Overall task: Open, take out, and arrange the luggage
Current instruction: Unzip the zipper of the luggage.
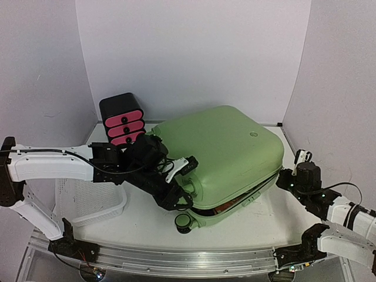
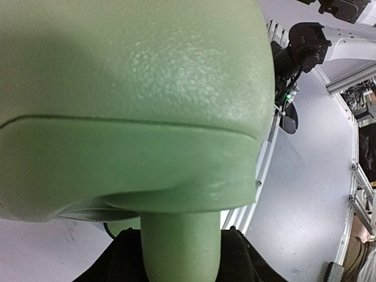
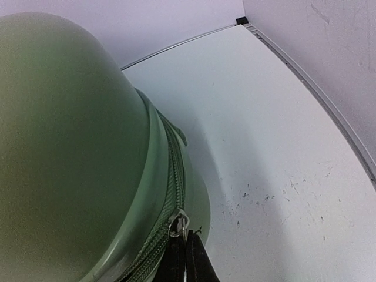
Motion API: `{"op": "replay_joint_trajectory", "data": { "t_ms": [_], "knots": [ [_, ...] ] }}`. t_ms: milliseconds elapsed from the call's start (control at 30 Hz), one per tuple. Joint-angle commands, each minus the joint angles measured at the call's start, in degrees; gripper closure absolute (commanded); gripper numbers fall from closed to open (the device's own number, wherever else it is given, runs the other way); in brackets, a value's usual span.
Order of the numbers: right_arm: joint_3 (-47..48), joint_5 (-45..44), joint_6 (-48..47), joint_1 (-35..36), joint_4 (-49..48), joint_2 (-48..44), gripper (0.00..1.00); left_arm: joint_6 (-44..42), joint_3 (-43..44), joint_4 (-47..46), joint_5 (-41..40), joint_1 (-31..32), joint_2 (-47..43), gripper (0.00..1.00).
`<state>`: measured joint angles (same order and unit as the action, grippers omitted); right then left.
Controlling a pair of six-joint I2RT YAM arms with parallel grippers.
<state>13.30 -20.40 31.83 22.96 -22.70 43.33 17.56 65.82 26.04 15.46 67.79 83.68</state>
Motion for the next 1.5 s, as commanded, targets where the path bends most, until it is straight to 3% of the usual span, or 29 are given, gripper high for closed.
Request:
{"op": "replay_joint_trajectory", "data": {
  "t_ms": [0, 133, 300, 500, 867, 1133, 1467],
  "knots": [
    [2.4, -7.6, 6.2, -1.4, -5.7, -5.6, 1.00, -9.8, -0.4, -1.7, 0.5, -9.3, -3.4, 1.00],
    [2.0, -4.5, 8.0, -1.4, -2.7, -8.9, 1.00, -13.1, 2.0, -0.7, -4.0, -11.9, 0.0, 1.00],
    [2.6, -0.7, 10.1, -1.3, 3.1, -10.6, 1.00, -7.8, 5.2, -1.5, -6.9, -18.9, 4.5, 0.95],
    [2.8, 8.6, 10.9, -1.4, 6.8, -12.6, 1.00, -4.0, 10.4, -3.3, -12.2, -22.1, 10.8, 0.94],
    [7.9, 19.9, 12.5, -1.4, 22.0, -13.9, 1.00, -3.1, 24.6, -4.9, -9.8, -31.0, 24.1, 0.96],
    [9.5, 20.4, 13.8, -1.4, 28.0, -16.9, 1.00, -7.0, 24.5, -5.3, -12.9, -32.3, 22.8, 0.98],
    [9.3, 29.5, 8.4, -1.4, 23.9, -14.0, 1.00, -10.1, 26.8, -5.3, -12.5, -37.8, 22.0, 0.99]
  ]
}}
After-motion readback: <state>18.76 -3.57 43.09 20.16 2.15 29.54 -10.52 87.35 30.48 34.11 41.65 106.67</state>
